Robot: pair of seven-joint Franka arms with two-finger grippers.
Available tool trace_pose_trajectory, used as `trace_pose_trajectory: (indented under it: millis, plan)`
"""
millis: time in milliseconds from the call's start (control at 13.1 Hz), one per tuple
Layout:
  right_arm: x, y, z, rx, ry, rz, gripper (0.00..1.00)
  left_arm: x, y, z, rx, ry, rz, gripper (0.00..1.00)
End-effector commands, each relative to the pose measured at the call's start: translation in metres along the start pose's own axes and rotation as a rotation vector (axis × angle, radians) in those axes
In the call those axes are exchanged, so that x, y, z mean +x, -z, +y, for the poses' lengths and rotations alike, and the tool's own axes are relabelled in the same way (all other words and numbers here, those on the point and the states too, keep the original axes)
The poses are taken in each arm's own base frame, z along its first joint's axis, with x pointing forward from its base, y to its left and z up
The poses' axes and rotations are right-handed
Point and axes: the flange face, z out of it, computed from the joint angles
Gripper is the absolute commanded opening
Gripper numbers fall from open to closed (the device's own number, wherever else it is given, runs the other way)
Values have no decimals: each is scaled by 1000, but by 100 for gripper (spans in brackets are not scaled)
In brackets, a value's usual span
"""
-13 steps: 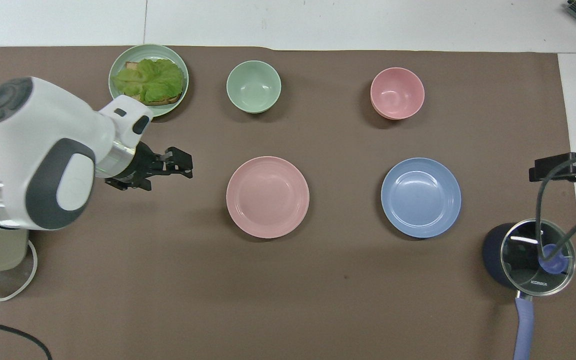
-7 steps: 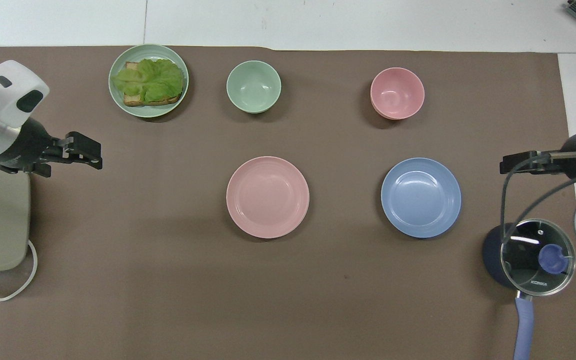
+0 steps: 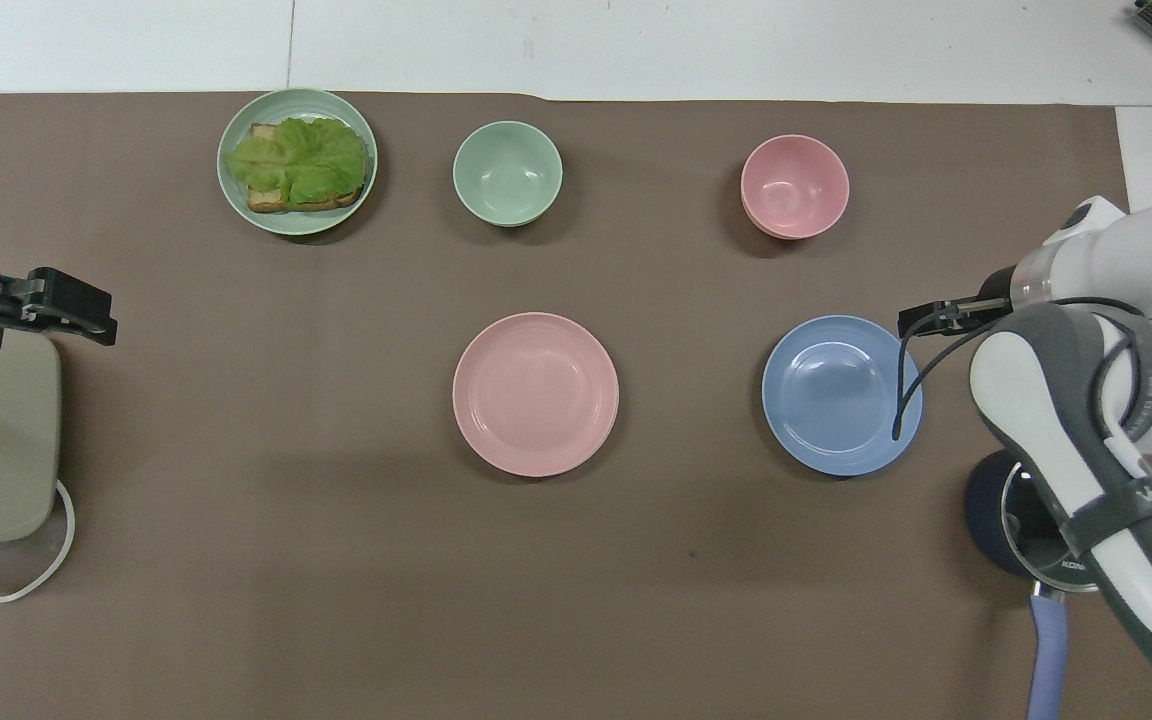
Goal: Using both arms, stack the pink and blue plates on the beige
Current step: 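Reach the right gripper to the rim of the blue plate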
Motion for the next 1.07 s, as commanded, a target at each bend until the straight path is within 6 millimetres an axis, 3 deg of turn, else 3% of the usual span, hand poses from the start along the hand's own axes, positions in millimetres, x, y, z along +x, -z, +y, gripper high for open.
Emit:
trace_pose_trajectory:
  millis: [0,153,306,459,766,842,995]
  plan:
    - [-6,-35,18,12,21,-18,100,-4,4,-2,18,-11,-5,100]
    - [-3,-63,22,23,1,-25,100,-4,4,-1,16,-7,-2,100]
    - [-14,-81,19,35,41,-62,100,-5,4,0,16,-8,-4,100]
    - [-17,-83,24,38,66,-65,100,-4,4,-3,16,-4,-2,100]
    - [-16,-84,22,39,71,-67,14,-4,4,-7,15,3,-4,100]
    - [-14,-83,21,39,69,-67,0,-4,4,-7,15,3,-4,100]
    - [-8,-76,21,47,45,-83,0,-4,4,-7,15,3,-4,100]
